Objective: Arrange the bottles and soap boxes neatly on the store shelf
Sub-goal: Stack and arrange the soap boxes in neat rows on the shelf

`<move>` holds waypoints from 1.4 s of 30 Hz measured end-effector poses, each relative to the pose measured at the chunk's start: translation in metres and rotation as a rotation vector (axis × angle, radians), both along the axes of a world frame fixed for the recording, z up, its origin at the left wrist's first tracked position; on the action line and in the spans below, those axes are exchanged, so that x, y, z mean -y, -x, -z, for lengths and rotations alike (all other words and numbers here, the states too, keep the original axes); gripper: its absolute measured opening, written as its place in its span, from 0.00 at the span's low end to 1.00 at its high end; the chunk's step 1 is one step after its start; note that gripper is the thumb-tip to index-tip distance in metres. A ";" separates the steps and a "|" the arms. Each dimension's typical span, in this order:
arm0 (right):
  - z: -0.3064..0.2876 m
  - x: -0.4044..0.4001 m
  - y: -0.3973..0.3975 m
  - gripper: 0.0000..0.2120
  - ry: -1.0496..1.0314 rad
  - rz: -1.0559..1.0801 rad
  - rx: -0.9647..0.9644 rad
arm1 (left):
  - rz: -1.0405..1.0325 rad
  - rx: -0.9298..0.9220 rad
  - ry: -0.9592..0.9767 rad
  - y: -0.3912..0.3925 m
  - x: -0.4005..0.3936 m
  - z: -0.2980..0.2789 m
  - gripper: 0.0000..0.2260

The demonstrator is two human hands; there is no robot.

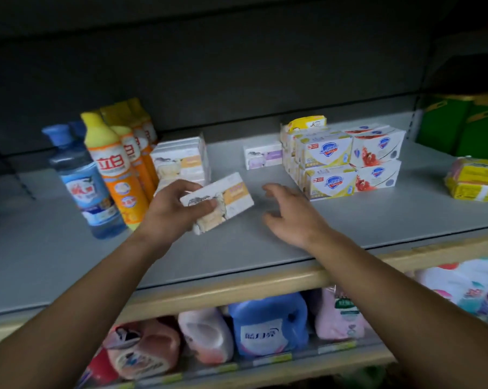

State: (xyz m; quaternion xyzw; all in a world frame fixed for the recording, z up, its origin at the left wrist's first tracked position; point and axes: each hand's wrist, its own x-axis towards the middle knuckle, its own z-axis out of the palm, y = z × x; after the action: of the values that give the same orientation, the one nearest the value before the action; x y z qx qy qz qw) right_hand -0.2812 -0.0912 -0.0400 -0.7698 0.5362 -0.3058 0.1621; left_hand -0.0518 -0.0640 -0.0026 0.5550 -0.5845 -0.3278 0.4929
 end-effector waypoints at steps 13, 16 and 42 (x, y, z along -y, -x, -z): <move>-0.010 -0.030 -0.081 0.22 -0.221 -0.282 0.589 | 0.237 -0.728 -0.336 -0.058 -0.044 0.015 0.17; -0.007 -0.030 -0.092 0.30 -0.403 -0.056 0.747 | 0.310 -0.758 -0.258 -0.061 -0.041 0.020 0.19; 0.018 -0.038 -0.074 0.25 -0.214 -0.321 0.959 | 0.157 -0.414 -0.080 -0.057 -0.041 0.041 0.14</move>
State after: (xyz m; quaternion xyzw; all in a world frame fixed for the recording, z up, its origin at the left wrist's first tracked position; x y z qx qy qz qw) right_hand -0.2073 -0.0531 -0.0580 -0.5950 0.3050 -0.5389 0.5124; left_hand 0.0054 -0.0229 -0.0436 0.4478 -0.4987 -0.4949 0.5530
